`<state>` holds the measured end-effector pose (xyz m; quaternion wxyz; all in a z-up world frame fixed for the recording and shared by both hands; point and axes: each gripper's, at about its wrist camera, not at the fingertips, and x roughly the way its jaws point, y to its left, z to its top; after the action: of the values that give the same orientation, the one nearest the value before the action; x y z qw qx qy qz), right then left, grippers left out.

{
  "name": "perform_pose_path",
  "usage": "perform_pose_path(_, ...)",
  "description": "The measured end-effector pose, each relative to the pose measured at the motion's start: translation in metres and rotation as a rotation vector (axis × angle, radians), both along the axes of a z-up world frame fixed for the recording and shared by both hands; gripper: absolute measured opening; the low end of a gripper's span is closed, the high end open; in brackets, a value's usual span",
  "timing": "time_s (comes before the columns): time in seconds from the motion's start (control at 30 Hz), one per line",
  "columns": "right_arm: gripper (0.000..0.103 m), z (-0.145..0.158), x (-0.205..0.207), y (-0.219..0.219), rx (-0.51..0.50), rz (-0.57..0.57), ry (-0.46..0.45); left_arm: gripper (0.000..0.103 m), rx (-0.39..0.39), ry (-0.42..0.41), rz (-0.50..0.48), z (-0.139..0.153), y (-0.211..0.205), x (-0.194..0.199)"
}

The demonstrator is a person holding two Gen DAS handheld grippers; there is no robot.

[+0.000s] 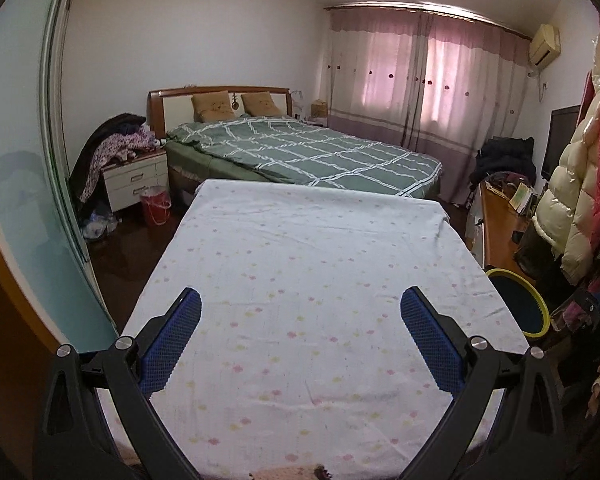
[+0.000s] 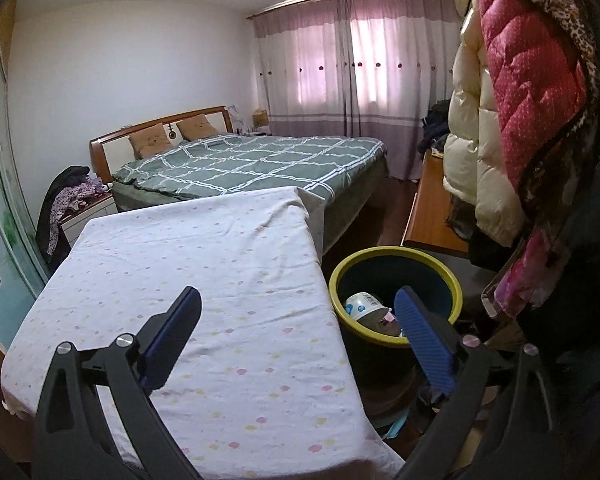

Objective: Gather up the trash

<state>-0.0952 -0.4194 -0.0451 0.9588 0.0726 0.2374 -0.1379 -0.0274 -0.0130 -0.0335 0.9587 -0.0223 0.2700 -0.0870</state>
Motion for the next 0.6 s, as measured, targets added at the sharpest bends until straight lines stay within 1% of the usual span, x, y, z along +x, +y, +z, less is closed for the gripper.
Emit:
perform_pose_path(0.27,0.093,0.003,0.004,0.008,-0.003,0.024,-0.006,0.098,0.010,-0.020,0.028,0.000,0.014,-0.011)
perform_pose_path(0.6,0.093,0.005,0.007,0.011,-0.007,0.029,-0.002,0.098,0.017,-0.018,0.034,0.000,0.006,-0.002)
